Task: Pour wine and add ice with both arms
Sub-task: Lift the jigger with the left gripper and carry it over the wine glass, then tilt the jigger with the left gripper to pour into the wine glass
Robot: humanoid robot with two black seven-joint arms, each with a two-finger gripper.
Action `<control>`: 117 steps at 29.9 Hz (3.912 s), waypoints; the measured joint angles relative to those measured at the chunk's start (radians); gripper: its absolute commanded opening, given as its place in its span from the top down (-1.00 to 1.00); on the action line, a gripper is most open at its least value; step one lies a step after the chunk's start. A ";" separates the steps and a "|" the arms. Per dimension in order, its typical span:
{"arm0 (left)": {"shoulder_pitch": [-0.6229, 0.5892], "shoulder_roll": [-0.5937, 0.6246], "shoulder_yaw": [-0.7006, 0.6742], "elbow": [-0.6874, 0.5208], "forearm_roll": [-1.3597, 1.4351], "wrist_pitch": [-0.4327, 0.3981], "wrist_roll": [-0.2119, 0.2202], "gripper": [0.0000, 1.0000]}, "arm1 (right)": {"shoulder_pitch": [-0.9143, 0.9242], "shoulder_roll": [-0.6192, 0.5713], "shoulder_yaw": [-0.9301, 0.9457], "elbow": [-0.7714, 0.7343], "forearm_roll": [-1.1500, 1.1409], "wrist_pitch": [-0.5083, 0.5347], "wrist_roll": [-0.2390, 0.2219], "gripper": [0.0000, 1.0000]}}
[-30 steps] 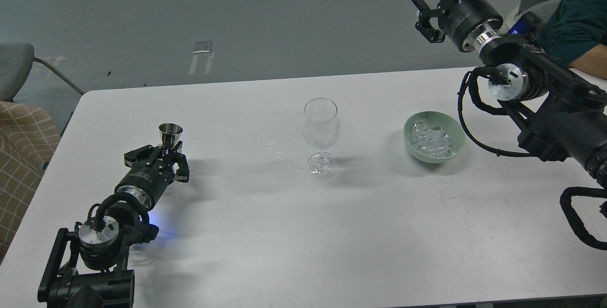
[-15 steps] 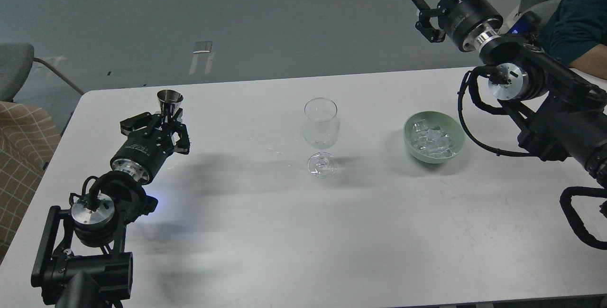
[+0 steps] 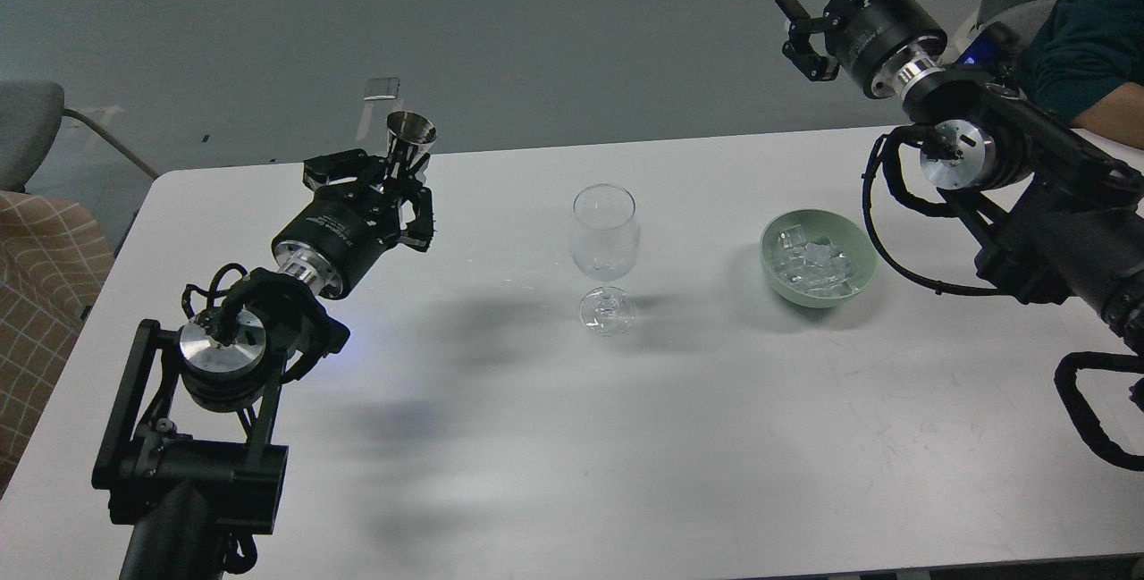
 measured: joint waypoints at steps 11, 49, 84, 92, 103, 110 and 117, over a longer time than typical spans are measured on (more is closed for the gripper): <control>-0.015 0.000 0.116 -0.028 0.049 0.019 0.003 0.91 | -0.006 0.000 0.000 0.001 0.000 0.001 -0.001 -1.00; -0.100 0.000 0.304 -0.016 0.303 0.029 0.000 0.91 | -0.012 0.000 0.000 0.000 0.000 0.001 0.000 -1.00; -0.126 0.000 0.328 -0.001 0.496 0.017 -0.006 0.89 | -0.012 -0.001 0.000 0.002 0.000 0.001 0.000 -1.00; -0.126 0.000 0.341 -0.012 0.504 0.005 -0.007 0.88 | -0.012 -0.003 0.000 0.002 0.000 0.001 0.000 -1.00; -0.129 0.000 0.343 -0.013 0.550 -0.008 -0.007 0.87 | -0.012 -0.005 0.000 0.002 0.000 0.001 0.000 -1.00; -0.129 0.000 0.343 -0.014 0.564 -0.024 -0.010 0.87 | -0.012 -0.005 0.000 0.004 0.000 0.001 0.000 -1.00; -0.130 0.000 0.344 -0.016 0.592 -0.041 -0.011 0.87 | -0.014 -0.006 0.000 0.004 0.000 0.001 0.000 -1.00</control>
